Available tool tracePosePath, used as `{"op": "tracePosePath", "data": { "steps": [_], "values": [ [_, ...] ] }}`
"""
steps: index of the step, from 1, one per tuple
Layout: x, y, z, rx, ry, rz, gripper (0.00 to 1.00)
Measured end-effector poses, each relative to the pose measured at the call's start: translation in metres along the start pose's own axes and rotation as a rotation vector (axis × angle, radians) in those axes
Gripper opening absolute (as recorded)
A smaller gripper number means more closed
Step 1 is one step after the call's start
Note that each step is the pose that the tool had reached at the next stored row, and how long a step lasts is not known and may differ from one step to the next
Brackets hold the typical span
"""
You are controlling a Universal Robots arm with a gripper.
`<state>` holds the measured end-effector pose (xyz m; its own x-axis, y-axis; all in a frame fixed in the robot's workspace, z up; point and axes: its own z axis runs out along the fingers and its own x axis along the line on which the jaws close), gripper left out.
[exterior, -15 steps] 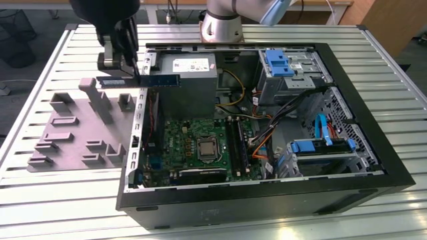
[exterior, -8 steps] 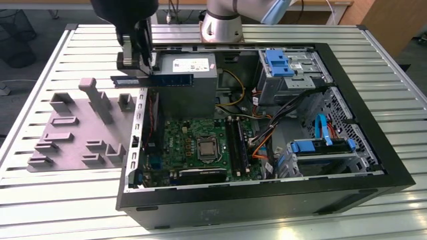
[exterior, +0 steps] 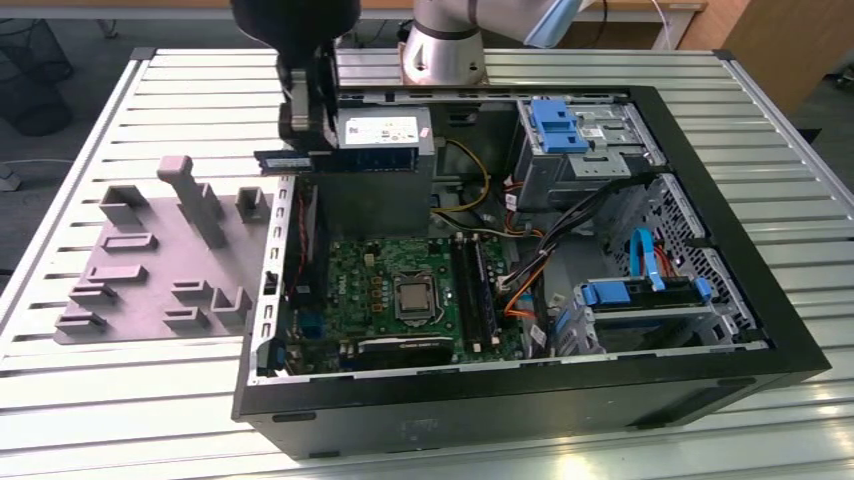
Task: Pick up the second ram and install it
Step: 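Pick up the second ram and move it above second insertion slot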
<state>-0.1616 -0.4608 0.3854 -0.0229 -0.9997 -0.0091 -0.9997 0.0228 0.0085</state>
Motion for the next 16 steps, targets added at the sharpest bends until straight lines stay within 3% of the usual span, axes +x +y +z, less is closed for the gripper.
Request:
{"op": "tracePosePath", "data": {
  "steps": [16],
  "values": [
    [-0.0012,-0.0528,-0.0004,0.0,0.0,-0.001,0.14]
  ]
}}
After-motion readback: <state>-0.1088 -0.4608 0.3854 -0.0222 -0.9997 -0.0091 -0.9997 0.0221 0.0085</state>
